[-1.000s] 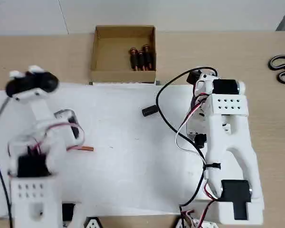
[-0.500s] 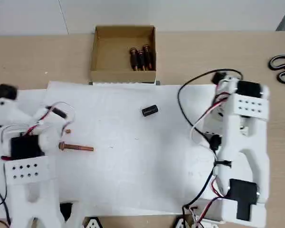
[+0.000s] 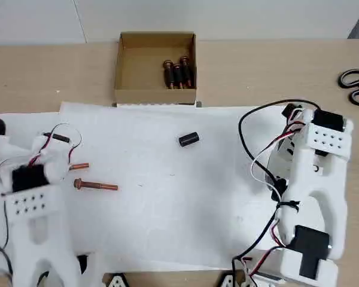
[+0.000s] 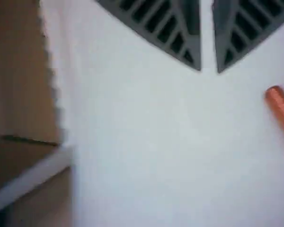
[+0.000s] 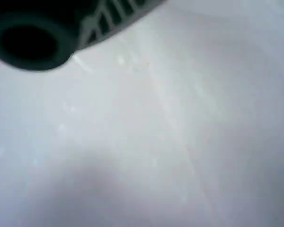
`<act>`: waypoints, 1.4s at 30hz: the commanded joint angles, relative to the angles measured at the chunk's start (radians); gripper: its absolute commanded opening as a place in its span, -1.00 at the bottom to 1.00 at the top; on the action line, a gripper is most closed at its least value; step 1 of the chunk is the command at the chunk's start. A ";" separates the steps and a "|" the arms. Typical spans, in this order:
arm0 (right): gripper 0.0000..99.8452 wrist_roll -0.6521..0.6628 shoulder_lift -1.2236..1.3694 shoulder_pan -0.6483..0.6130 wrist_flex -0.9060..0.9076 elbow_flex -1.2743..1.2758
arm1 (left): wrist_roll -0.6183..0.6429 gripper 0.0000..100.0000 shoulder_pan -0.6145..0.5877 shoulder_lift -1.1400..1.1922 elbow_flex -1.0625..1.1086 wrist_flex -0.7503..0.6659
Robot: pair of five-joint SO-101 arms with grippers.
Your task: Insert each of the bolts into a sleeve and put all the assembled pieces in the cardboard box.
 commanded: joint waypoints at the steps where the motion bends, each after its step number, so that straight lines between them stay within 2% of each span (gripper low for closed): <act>1: -0.99 -0.012 -0.054 0.010 0.005 -0.003 | 0.006 -0.98 -0.008 0.135 -0.125 0.075; 8: -0.99 -0.012 -0.209 0.007 -0.005 0.021 | 0.061 -0.98 -0.006 0.419 -0.473 0.331; 14: -0.99 -0.008 -0.288 0.007 -0.005 0.060 | 0.080 -0.98 -0.008 0.539 -0.590 0.433; 21: -0.99 -0.005 -0.297 0.010 -0.054 0.149 | 0.075 -0.77 -0.064 0.600 -0.588 0.451; 27: -0.99 -0.005 -0.297 0.010 -0.056 0.153 | 0.066 -0.77 -0.110 0.635 -0.588 0.445; 33: -0.99 -0.009 -0.297 0.007 -0.061 0.153 | 0.048 -0.76 -0.123 0.766 -0.595 0.442; 42: -0.99 -0.009 -0.297 0.007 -0.051 0.153 | 0.046 -0.76 -0.144 0.822 -0.599 0.341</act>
